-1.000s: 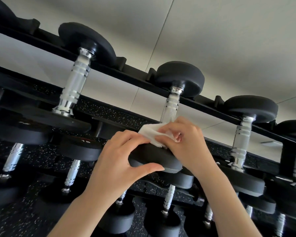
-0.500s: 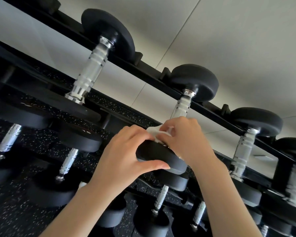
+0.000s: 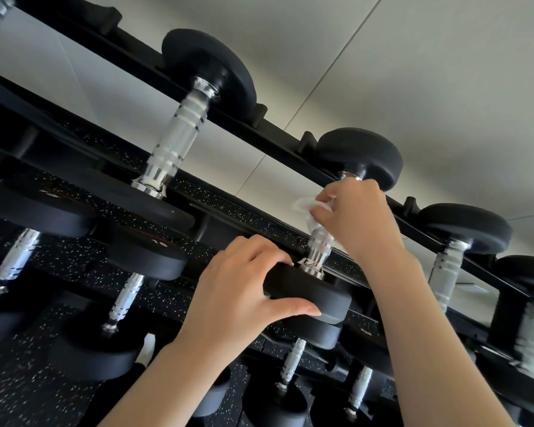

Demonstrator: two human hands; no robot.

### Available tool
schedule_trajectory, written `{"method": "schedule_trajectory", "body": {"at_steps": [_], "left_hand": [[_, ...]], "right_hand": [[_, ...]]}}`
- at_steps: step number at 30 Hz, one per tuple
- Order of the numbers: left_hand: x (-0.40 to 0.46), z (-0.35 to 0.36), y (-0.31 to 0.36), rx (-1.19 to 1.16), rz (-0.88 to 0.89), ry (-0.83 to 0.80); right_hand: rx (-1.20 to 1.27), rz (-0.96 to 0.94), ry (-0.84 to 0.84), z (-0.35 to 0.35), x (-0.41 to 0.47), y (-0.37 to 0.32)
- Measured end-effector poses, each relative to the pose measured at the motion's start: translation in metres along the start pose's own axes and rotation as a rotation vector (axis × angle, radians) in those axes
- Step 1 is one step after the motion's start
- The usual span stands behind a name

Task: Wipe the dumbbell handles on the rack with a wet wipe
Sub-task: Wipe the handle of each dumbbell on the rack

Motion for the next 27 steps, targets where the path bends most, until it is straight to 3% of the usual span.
{"method": "schedule_trajectory", "body": {"at_steps": [4,10,12,16,20,27], "left_hand": [[0.001,-0.001,0.000,0.018,0.004,-0.005],[0.004,-0.003,0.001,0.053,0.020,-0.032],[0.006,-0.005,0.000,0.065,0.025,-0.053],[0.007,-0.007,0.000,0.078,0.026,-0.104],[0.011,-0.010,0.001,0.114,0.037,-0.156],[0.018,-0.010,0.002,0.045,0.126,-0.243]], "right_hand": [[0.032,0.045,0.150,-0.001,0.013,0.007],[0.282,0.016,0.429,0.010,0.002,0.018],[0.428,0.085,0.410,0.012,-0.002,0.021],[0.700,0.124,0.199,0.016,-0.017,0.024],[0.814,0.106,0.080,0.026,-0.041,0.024],[0.850,0.162,0.302,0.025,-0.077,0.028]]}}
Point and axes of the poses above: each hand's wrist, its own x-axis towards the middle knuckle, its own z-axis out of the palm, y = z × x, the point moved 1 cm from there along x, towards the middle knuckle, and after that the axes turned 1 degree about -z, right-handed, at the moved point
